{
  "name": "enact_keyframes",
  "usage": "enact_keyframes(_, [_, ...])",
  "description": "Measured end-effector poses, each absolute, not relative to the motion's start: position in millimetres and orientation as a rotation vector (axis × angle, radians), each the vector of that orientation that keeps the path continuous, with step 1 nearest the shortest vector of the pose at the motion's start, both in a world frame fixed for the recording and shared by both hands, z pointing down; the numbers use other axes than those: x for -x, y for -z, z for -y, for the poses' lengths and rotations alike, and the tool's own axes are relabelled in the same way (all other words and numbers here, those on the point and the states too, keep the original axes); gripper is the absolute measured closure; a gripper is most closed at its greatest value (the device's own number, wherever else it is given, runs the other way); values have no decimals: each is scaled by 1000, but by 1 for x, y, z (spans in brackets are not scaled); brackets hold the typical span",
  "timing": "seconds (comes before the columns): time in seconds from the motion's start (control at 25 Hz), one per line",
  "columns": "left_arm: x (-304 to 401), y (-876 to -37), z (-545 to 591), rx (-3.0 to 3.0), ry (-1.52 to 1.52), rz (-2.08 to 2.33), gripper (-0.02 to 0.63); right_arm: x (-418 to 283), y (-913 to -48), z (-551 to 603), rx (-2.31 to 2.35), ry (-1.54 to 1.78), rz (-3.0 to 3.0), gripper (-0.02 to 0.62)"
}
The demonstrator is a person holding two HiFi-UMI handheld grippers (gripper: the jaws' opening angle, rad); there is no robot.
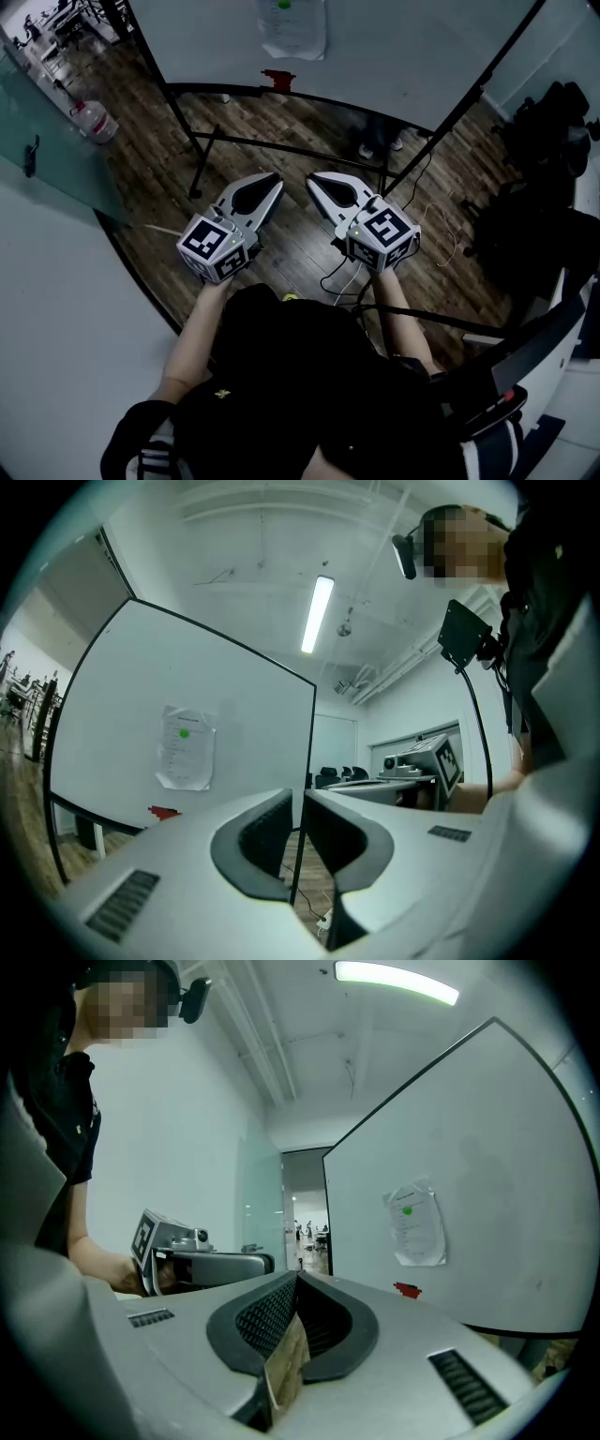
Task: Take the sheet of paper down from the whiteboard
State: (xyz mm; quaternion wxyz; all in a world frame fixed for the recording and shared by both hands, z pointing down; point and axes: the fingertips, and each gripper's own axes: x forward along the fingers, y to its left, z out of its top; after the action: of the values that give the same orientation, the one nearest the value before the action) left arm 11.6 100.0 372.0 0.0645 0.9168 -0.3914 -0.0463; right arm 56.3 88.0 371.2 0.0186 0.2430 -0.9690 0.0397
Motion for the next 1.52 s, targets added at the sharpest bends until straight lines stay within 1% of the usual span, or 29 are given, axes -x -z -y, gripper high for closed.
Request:
enact_keyframes(0.6, [-1,-375,-75,-2744,147,1259,563,-47,-373,-63,-741,-133,3019,598])
enact_keyframes(0.8, [-4,-379,-60,-2755,142,1224,563,-43,-373,-49,-763,-128,3023,598])
enact_keyframes(1.16, [9,-375,-15,-2771,113,1239,563,-29,-369,-8,-811,-114,3018,597])
enact_keyframes(1.52, [26,-369,40,-2798,157,1191,562,-6,-361,48,-841,-86,2984,597])
